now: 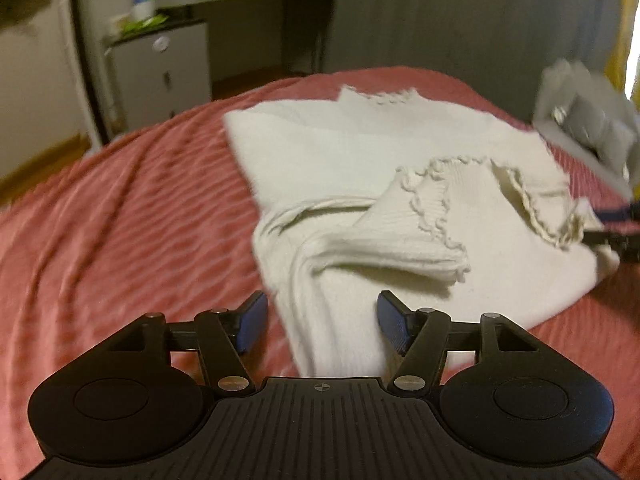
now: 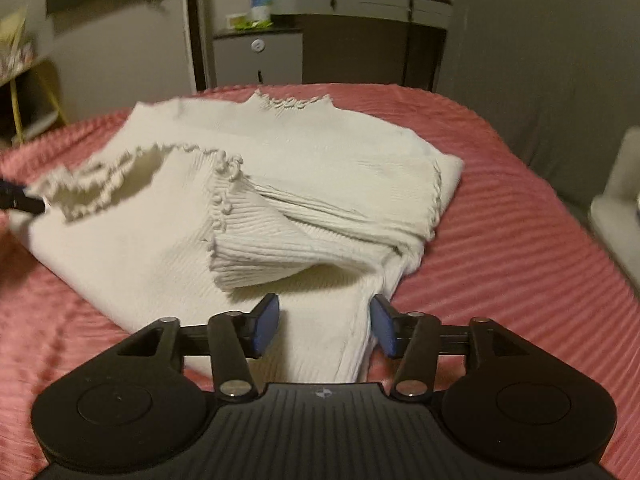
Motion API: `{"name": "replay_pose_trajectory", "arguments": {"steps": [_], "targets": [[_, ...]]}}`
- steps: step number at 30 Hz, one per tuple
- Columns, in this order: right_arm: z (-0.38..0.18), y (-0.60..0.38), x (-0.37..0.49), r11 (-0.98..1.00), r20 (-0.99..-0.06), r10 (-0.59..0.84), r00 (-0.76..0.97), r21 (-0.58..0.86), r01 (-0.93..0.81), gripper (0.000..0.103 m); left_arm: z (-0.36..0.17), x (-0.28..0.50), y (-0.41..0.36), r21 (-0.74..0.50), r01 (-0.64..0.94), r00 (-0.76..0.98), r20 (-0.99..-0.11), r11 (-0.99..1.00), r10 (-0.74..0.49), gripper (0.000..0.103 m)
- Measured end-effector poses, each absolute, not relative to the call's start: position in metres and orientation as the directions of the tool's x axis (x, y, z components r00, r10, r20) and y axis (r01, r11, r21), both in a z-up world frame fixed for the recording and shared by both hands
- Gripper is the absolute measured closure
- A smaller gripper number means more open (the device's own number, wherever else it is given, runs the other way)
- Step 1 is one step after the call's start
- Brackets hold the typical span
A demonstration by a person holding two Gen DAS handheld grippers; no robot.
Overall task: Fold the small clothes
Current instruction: 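Grasp a ruffled sleeve with each gripper and lift both sleeves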
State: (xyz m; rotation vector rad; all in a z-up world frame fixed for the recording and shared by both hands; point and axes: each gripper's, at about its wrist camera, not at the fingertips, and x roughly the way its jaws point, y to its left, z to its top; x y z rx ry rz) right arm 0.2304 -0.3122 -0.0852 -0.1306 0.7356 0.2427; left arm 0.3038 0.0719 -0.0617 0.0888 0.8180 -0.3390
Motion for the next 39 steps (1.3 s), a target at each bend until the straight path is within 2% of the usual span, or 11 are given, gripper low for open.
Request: {"name": "replay_pose_trajectory", "arguments": {"steps": [7, 8, 9, 12, 13, 17, 18, 22, 27, 32, 39], "targets": [[-0.092, -0.293, 0.254, 0.919, -0.662, 0.178, 0.728, -0.152, -0.363, 0.051, -0.074, 0.330, 0.036, 0.072, 0.502, 0.606, -0.741, 0.862, -0.291, 0.037], [-0.092, -0.288, 0.255, 0.906, -0.661, 0.182, 0.728, -0.176, -0.386, 0.051, -0.076, 0.333, 0.033, 0.073, 0.514, 0.601, -0.742, 0.855, -0.298, 0.042], [-0.093, -0.285, 0.258, 0.896, -0.660, 0.186, 0.728, -0.191, -0.402, 0.051, -0.077, 0.336, 0.032, 0.059, 0.523, 0.593, -0.741, 0.850, -0.313, 0.052], [-0.092, -0.282, 0.267, 0.880, -0.659, 0.218, 0.720, -0.185, -0.437, 0.052, -0.080, 0.340, 0.027, 0.060, 0.541, 0.592, -0.736, 0.839, -0.329, 0.064], [-0.092, -0.281, 0.270, 0.875, -0.666, 0.229, 0.710, -0.178, -0.450, 0.055, -0.079, 0.338, 0.024, 0.075, 0.557, 0.595, -0.731, 0.827, -0.334, 0.069], [-0.090, -0.281, 0.279, 0.871, -0.671, 0.263, 0.693, -0.144, -0.469, 0.089, -0.076, 0.337, 0.027, 0.055, 0.541, 0.617, -0.705, 0.839, -0.351, 0.087], [-0.089, -0.283, 0.280, 0.878, -0.665, 0.265, 0.698, -0.133, -0.460, 0.091, -0.075, 0.337, 0.029, 0.037, 0.524, 0.625, -0.696, 0.851, -0.354, 0.089], [-0.077, -0.294, 0.279, 0.910, -0.623, 0.303, 0.721, -0.036, -0.414, 0.093, -0.056, 0.331, 0.044, -0.058, 0.443, 0.696, -0.607, 0.895, -0.384, 0.090], [-0.048, -0.311, 0.281, 0.936, -0.531, 0.311, 0.788, 0.027, -0.351, 0.096, -0.026, 0.340, 0.050, -0.043, 0.376, 0.780, -0.524, 0.926, -0.341, 0.092], [-0.034, -0.326, 0.305, 0.973, -0.477, 0.223, 0.850, 0.052, -0.225, 0.096, -0.010, 0.359, 0.057, -0.046, 0.278, 0.847, -0.460, 0.960, -0.267, 0.092], [-0.059, -0.339, 0.347, 0.985, -0.536, 0.172, 0.827, 0.091, -0.145, 0.096, -0.048, 0.405, 0.051, -0.091, 0.199, 0.792, -0.572, 0.976, -0.215, 0.092]]}}
